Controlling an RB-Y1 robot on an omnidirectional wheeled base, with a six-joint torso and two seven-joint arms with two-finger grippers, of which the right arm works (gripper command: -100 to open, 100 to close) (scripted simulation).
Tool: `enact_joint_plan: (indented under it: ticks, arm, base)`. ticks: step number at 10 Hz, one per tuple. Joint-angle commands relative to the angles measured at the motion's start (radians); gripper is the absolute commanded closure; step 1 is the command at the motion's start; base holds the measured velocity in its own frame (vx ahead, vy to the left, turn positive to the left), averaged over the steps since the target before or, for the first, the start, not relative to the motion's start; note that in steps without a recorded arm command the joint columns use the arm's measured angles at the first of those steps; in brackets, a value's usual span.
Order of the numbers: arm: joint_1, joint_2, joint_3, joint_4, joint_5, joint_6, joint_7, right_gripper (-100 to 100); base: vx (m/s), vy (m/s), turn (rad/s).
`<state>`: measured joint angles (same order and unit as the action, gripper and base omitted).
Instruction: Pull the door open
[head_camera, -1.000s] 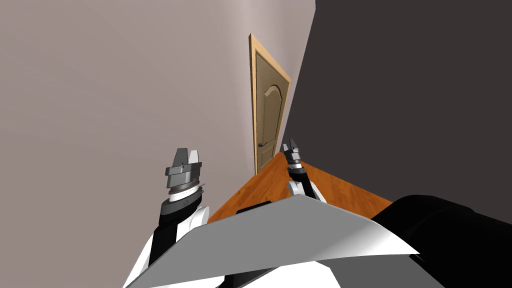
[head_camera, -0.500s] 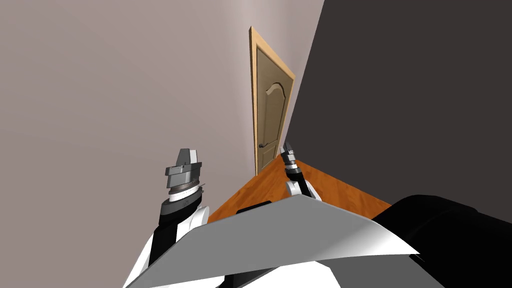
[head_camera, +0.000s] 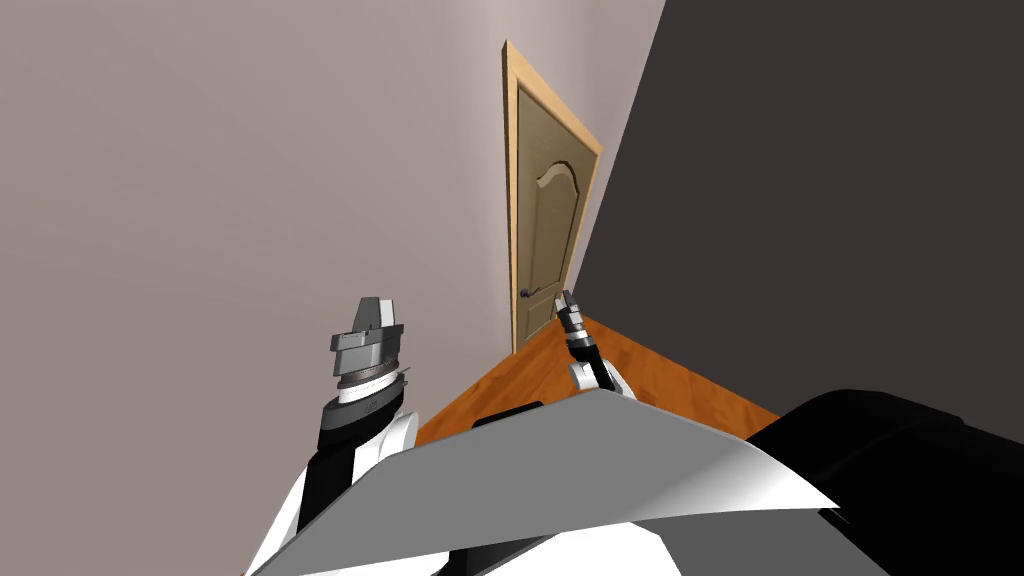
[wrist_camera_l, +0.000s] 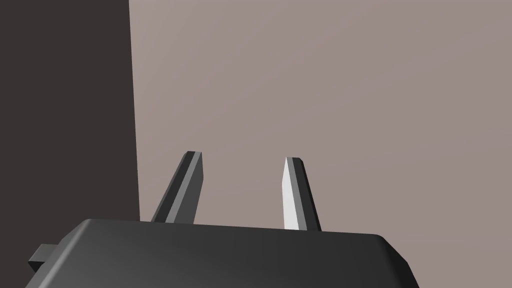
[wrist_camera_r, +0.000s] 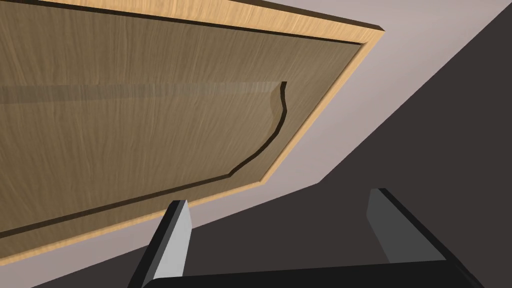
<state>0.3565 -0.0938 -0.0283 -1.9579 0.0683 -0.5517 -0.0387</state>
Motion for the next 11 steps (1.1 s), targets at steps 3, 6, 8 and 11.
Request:
enact_joint_plan:
  ticks: [3,6,8,11]
  arm:
    - [-0.027,-0.015,0.007,0.071,-0.005,-0.006,-0.011,-100]
    - [-0.055,-0.037,0.015,0.150,-0.013,-0.017,-0.027,-100]
    - [-0.070,-0.048,0.019,0.198,-0.017,-0.023,-0.035,-100]
    - [-0.100,-0.071,0.028,0.284,-0.025,-0.034,-0.052,-100]
  base:
    - [0.035,-0.058,0.069]
    - [0.032,-0.048,0.088]
    - [0.047,-0.080,0.101]
    - [0.029,-0.059,0.097]
